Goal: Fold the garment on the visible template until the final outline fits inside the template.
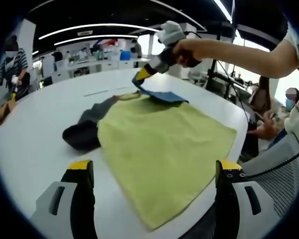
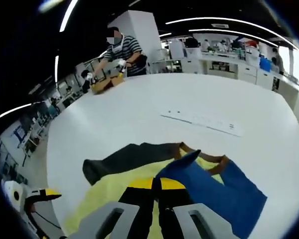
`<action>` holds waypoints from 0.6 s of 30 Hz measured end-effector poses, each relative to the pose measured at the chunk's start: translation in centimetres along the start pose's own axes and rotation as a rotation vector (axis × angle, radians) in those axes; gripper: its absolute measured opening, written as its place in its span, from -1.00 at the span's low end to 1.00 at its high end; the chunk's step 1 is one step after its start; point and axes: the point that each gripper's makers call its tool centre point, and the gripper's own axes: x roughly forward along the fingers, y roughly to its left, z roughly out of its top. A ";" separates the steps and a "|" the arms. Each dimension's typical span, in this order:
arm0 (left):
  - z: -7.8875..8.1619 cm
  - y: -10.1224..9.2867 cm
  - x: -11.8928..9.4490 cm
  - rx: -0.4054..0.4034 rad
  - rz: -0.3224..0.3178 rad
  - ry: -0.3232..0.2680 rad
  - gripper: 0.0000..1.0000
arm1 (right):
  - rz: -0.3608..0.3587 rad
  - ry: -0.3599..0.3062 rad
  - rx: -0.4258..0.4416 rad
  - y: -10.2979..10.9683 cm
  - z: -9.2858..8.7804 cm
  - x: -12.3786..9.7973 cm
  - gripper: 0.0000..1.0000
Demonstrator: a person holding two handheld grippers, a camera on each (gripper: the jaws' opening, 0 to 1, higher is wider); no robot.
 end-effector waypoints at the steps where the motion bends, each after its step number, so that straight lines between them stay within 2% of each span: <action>1: -0.1 0.2 0.0 0.000 -0.002 0.000 0.97 | 0.001 0.004 -0.009 0.2 0.0 0.1 -1.00; 18: -0.2 0.1 0.0 -0.006 0.001 0.003 0.97 | 0.083 -0.013 -0.070 4.2 1.4 1.3 -1.00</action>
